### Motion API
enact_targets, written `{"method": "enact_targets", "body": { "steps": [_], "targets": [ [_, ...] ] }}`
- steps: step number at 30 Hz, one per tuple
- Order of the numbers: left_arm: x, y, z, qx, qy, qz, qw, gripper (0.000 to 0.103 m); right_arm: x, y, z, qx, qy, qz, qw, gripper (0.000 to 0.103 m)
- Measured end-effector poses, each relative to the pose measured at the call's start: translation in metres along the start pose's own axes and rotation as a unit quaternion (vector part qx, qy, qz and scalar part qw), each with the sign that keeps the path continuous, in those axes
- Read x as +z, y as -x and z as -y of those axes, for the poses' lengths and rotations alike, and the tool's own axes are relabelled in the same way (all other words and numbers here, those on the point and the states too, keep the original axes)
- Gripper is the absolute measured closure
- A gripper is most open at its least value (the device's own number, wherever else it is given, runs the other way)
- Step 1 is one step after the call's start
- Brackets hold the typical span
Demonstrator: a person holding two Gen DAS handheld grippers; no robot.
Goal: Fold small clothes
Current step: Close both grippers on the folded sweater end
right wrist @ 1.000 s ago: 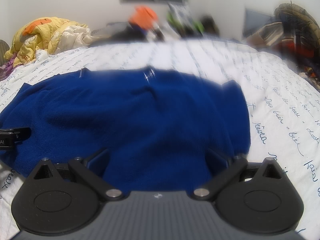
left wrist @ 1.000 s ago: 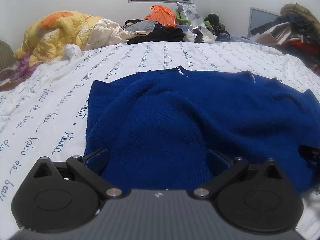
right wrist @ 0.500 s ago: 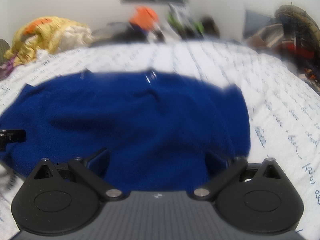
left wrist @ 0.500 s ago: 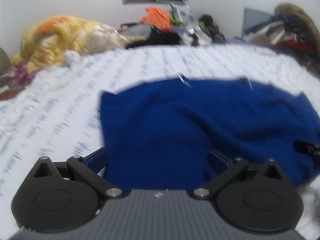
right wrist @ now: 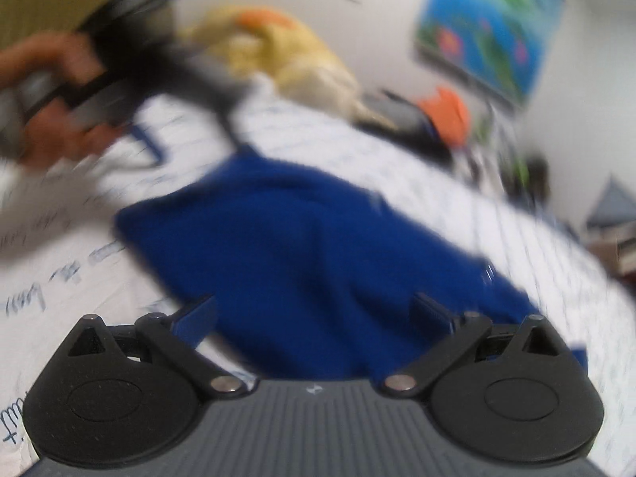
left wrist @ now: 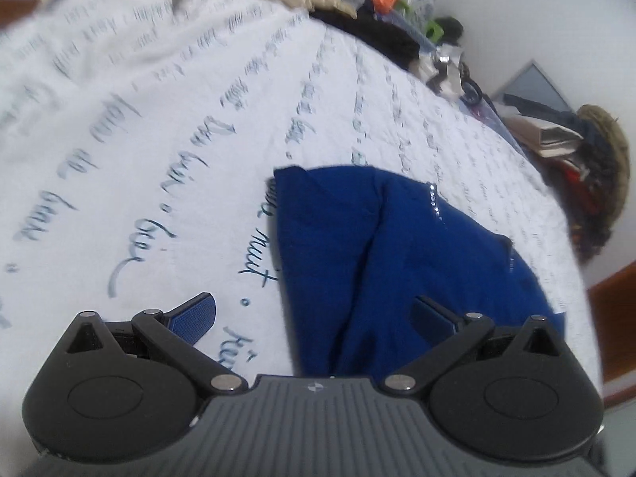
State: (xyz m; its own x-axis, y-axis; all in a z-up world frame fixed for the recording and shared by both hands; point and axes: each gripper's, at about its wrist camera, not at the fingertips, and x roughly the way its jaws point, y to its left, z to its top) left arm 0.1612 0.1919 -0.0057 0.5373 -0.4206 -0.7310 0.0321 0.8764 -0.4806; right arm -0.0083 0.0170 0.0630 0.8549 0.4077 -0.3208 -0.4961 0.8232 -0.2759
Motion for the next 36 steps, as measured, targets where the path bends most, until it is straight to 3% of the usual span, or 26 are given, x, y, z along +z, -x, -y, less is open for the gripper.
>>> {"method": "enact_targets", "body": {
  "steps": [4,8,13,15,16,17,18,20,21,22,25,29,36],
  "targets": [
    [0.009,-0.015,0.008,-0.045,-0.029,-0.020,0.9984,0.000,0.008,-0.013,-0.030,0.025,0.018,-0.012,0.999,0.000],
    [0.012,-0.033,0.028,-0.072,-0.073,-0.031,0.9942,0.000,0.019,-0.024,-0.052,-0.008,0.027,0.004,1.000,0.001],
    [0.019,-0.049,0.037,-0.067,-0.066,-0.008,0.9955,0.007,0.033,-0.040,-0.074,-0.036,0.056,0.027,0.997,0.002],
    [0.024,-0.052,0.040,-0.050,-0.064,-0.001,0.9967,0.026,0.037,-0.043,-0.081,-0.038,0.075,0.036,0.996,0.014],
    [0.026,-0.054,0.043,-0.038,-0.067,0.002,0.9970,0.032,0.038,-0.044,-0.084,-0.036,0.081,0.038,0.995,0.027],
    [0.027,-0.055,0.045,-0.026,-0.070,0.003,0.9972,0.047,0.040,-0.047,-0.087,-0.031,0.084,0.038,0.995,0.042],
    [0.029,-0.056,0.045,-0.015,-0.073,0.002,0.9972,0.061,0.041,-0.049,-0.089,-0.027,0.084,0.038,0.995,0.048],
    [0.031,-0.059,0.050,0.008,-0.085,-0.003,0.9963,0.074,0.043,-0.052,-0.092,-0.018,0.084,0.034,0.996,0.073],
    [0.031,-0.059,0.052,0.017,-0.093,-0.005,0.9955,0.083,0.044,-0.053,-0.092,-0.010,0.080,0.032,0.996,0.079],
    [0.031,-0.059,0.055,0.026,-0.101,-0.005,0.9945,0.085,0.043,-0.052,-0.092,-0.004,0.076,0.031,0.997,0.087],
    [0.028,-0.053,0.064,0.047,-0.112,0.003,0.9927,0.088,0.042,-0.044,-0.089,0.001,0.070,0.045,0.996,0.094],
    [0.025,-0.041,0.081,0.070,-0.116,0.019,0.9906,0.089,0.037,-0.024,-0.075,-0.002,0.052,0.070,0.996,0.096],
    [0.024,-0.017,0.143,0.088,-0.145,0.051,0.9842,0.089,0.028,0.011,-0.026,-0.045,-0.013,0.092,0.995,0.096]
  ]
}}
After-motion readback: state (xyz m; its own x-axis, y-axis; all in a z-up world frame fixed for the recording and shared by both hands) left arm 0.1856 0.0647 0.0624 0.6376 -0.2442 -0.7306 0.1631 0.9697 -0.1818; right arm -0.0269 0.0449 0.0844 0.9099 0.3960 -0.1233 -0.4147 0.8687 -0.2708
